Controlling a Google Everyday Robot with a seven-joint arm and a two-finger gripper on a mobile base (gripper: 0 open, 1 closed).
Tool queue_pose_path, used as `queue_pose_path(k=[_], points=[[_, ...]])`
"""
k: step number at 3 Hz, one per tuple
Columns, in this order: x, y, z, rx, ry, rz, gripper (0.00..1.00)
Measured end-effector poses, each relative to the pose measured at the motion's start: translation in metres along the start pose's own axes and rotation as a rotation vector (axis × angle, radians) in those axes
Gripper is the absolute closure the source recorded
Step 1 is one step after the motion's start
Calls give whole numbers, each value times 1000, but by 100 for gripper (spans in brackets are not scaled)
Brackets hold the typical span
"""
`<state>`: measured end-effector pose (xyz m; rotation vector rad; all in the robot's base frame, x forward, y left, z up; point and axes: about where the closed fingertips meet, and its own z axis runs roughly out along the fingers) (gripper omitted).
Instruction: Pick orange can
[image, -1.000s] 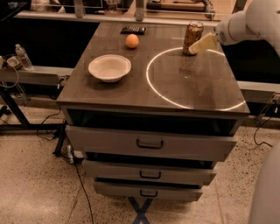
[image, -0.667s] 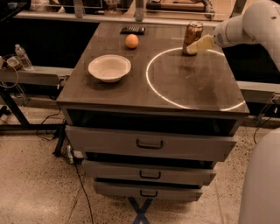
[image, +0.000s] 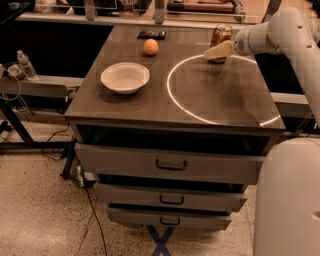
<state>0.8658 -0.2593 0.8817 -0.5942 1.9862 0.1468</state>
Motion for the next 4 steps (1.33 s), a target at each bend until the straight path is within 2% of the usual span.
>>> queue_pose_path(k=[1, 2, 3, 4], points=[[-2, 7, 16, -46, -29, 20, 18], [-8, 10, 24, -79, -72, 19, 49], [-13, 10, 22, -93, -92, 5, 72], [-24, 49, 2, -233, -114, -16, 96]])
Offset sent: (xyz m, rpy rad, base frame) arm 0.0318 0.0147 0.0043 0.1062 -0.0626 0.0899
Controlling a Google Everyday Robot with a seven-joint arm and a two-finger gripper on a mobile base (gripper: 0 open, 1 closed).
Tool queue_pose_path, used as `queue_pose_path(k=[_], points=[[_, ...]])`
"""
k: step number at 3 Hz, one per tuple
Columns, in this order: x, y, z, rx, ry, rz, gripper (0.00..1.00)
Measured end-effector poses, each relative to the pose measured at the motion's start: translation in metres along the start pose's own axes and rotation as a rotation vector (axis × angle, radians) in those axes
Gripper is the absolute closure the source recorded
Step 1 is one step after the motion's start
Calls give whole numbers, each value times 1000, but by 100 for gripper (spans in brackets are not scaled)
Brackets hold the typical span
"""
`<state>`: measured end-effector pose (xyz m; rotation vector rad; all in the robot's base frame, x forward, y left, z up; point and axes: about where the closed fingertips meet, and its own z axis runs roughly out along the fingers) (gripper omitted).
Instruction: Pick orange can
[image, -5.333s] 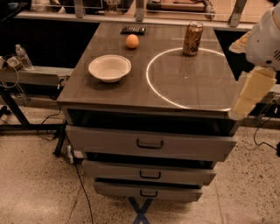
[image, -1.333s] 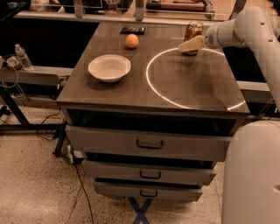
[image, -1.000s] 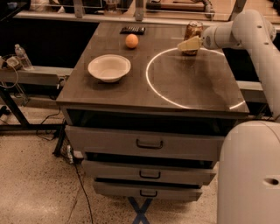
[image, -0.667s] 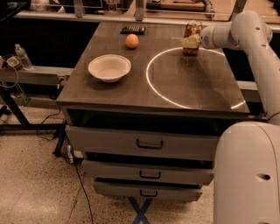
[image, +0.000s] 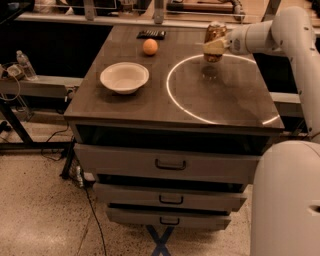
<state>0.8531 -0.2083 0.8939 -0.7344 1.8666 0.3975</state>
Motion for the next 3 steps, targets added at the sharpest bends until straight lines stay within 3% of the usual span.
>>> queue_pose_path(k=[1, 2, 3], points=[[-8, 93, -23, -306, 9, 65, 100], [-13, 146, -37, -483, 26, 127, 100], [-13, 146, -37, -483, 26, 127, 100]])
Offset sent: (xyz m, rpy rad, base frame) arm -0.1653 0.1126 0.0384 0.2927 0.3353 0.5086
